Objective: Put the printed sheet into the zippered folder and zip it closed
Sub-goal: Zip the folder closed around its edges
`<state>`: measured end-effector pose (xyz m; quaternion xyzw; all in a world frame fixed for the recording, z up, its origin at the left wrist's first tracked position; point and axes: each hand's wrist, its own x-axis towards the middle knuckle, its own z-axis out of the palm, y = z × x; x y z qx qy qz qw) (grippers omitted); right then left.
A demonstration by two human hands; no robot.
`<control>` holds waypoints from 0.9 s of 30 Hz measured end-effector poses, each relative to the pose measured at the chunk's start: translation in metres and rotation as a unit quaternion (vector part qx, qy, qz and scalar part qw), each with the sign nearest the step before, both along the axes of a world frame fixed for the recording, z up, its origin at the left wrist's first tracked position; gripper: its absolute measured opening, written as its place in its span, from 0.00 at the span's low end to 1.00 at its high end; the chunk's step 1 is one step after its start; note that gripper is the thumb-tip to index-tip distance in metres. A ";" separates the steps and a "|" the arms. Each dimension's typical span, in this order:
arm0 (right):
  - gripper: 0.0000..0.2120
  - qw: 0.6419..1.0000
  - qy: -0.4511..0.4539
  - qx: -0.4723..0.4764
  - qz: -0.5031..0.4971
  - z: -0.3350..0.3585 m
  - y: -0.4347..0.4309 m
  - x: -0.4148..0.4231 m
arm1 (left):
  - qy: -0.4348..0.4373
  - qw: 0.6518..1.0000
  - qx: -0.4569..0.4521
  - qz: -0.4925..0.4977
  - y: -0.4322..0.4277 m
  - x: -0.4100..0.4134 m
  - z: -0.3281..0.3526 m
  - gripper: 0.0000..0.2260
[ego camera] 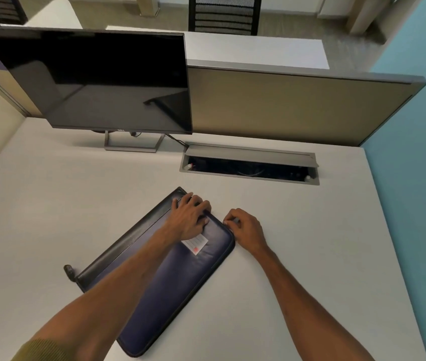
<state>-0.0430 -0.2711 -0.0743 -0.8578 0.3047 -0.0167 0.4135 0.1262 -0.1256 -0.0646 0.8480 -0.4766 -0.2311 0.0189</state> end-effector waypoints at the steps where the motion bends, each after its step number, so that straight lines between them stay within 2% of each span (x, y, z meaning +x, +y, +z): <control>1: 0.04 1.000 -0.004 0.002 0.003 -0.001 0.000 0.002 | 0.003 1.000 -0.016 0.000 0.001 -0.001 -0.002 0.15; 5: 0.04 1.000 -0.015 0.014 0.020 -0.001 0.002 0.017 | 0.011 0.998 -0.063 -0.008 0.007 -0.006 -0.005 0.13; 10: 0.06 1.000 -0.014 0.008 0.020 0.001 0.007 0.033 | 0.011 0.997 -0.076 0.003 0.014 -0.010 -0.011 0.17; 12: 0.05 1.000 -0.011 0.000 0.013 0.001 0.008 0.036 | 0.030 0.992 -0.110 0.052 0.019 0.000 -0.010 0.23; 14: 0.06 1.000 -0.005 -0.015 0.020 0.002 0.008 0.036 | 0.034 0.978 -0.142 0.146 0.024 0.016 -0.008 0.30; 16: 0.06 0.999 -0.004 -0.024 0.028 0.001 0.008 0.037 | 0.038 0.967 -0.123 0.220 0.026 0.032 -0.008 0.32; 20: 0.05 0.999 -0.014 -0.025 0.042 -0.001 0.005 0.041 | 0.081 0.964 -0.084 0.238 0.025 0.044 -0.009 0.30; 24: 0.05 0.998 -0.024 -0.012 0.051 -0.004 0.004 0.052 | 0.109 0.950 -0.114 0.268 0.023 0.040 -0.013 0.27; 27: 0.05 0.998 -0.029 -0.005 0.059 -0.005 0.007 0.066 | 0.111 0.953 -0.115 0.257 0.024 0.035 -0.017 0.27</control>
